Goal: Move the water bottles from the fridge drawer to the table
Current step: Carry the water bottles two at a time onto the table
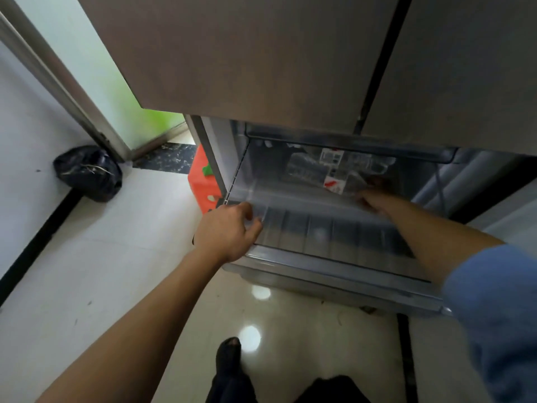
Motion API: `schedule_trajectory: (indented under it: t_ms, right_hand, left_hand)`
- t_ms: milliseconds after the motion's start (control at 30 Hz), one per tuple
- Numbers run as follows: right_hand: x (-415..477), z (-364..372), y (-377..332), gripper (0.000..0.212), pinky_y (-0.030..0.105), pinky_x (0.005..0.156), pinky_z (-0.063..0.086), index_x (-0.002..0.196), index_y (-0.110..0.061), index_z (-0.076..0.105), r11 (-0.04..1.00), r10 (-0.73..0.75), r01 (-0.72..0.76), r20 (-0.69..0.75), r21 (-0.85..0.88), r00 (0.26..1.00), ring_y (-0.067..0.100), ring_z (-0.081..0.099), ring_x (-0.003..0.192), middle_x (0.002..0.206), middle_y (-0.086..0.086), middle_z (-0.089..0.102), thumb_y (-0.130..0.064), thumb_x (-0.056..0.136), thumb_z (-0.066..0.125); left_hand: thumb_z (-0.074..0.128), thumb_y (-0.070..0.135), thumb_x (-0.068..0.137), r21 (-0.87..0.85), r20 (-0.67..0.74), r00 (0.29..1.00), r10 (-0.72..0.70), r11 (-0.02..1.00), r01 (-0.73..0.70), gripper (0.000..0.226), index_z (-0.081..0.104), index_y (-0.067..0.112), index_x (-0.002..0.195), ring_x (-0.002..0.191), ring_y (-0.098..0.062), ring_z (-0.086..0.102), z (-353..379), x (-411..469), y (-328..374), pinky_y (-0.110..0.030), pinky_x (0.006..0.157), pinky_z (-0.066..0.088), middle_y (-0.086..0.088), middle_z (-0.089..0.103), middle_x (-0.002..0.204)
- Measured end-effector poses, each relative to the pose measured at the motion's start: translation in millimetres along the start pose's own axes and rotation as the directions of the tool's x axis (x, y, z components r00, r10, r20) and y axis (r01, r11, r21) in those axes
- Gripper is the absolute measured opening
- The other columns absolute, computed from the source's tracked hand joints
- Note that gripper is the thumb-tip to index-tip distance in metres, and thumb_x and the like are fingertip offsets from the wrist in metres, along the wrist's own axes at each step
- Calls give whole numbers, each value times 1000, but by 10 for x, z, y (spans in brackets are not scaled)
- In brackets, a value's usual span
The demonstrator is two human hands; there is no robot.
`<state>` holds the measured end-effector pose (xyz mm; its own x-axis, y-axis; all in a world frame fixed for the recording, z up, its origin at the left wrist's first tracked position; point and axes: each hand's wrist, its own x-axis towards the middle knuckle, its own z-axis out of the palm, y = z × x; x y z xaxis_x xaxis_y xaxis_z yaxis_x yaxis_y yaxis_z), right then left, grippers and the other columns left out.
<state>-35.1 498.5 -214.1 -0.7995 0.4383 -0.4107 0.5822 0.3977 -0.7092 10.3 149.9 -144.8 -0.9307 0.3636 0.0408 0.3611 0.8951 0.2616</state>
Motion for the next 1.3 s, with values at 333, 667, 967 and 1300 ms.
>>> schedule_trajectory:
  t_ms: [333, 667, 967, 1300]
  right_hand:
    - [-639, 198, 133, 20, 25, 43, 46, 85, -6, 60, 990, 9, 45, 374, -135, 927, 15, 53, 46, 65, 7, 60, -22, 85, 72]
    - [-1167, -316, 148, 28, 25, 47, 44, 72, -10, 59, 980, -12, 104, 473, -169, 881, 13, 51, 46, 57, 3, 57, -31, 84, 74]
    - [-1599, -666, -154, 23, 25, 55, 48, 71, -14, 64, 979, -58, 152, 534, -133, 843, 12, 58, 53, 60, 2, 64, -31, 79, 78]
    - [-1622, -555, -233, 20, 29, 72, 57, 109, 5, 63, 872, -71, -194, 508, 450, 858, 18, 69, 82, 92, 14, 71, -1, 91, 56]
  left_hand:
    - [31, 50, 82, 48, 70, 996, -53, 998, 49, 34, 51, 23, 79, 72, -32, 61, -69, -40, 83, -37, 70, 53, -9, 67, 80]
    - [48, 38, 89, 45, 240, 969, -56, 998, 47, 23, 60, 20, 95, 91, -32, 63, -70, 72, 130, -42, 84, 52, -9, 67, 104]
    - [80, 39, 71, -170, 542, 818, 191, 979, -116, 83, 36, 29, 140, 131, -28, 42, 98, 383, 774, -45, 108, 38, -4, 44, 144]
    - [81, 21, 73, -519, 598, 753, 274, 849, 104, 59, 53, 20, 126, 111, -18, 57, 72, 363, 798, -37, 101, 47, 1, 59, 120]
